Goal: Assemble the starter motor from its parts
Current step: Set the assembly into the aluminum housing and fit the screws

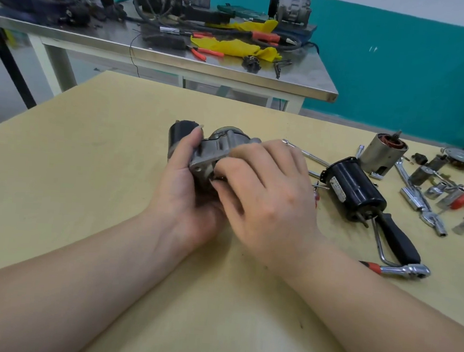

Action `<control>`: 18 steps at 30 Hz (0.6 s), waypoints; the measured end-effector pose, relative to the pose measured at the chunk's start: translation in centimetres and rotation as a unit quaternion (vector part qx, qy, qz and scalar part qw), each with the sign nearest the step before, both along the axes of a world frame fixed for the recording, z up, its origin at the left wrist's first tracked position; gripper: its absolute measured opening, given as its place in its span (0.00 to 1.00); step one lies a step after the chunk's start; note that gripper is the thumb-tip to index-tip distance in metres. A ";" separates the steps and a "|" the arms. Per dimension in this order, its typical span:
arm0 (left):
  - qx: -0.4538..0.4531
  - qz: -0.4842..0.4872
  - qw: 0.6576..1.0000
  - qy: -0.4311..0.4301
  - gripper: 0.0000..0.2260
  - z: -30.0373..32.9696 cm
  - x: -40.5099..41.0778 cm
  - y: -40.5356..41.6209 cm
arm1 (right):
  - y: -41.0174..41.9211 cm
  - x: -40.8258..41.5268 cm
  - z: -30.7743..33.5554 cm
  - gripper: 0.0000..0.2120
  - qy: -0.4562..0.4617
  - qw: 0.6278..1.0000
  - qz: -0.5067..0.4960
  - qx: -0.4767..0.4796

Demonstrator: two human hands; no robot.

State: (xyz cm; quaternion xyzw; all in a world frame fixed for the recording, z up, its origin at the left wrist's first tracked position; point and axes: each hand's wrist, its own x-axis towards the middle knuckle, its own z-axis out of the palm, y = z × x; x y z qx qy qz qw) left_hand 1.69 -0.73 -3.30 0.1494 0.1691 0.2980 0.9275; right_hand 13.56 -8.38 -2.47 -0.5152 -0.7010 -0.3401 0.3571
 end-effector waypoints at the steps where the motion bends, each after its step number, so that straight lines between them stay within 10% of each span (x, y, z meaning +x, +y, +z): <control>1: -0.006 0.001 1.000 0.003 0.27 0.1 0.0 0.0 | 0.0 0.0 0.0 0.05 0.006 1.000 0.003 -0.002; 18: 0.040 0.076 0.996 0.021 0.26 -0.2 0.2 0.3 | -0.1 -0.1 -0.1 0.07 -0.010 1.000 -0.009 -0.017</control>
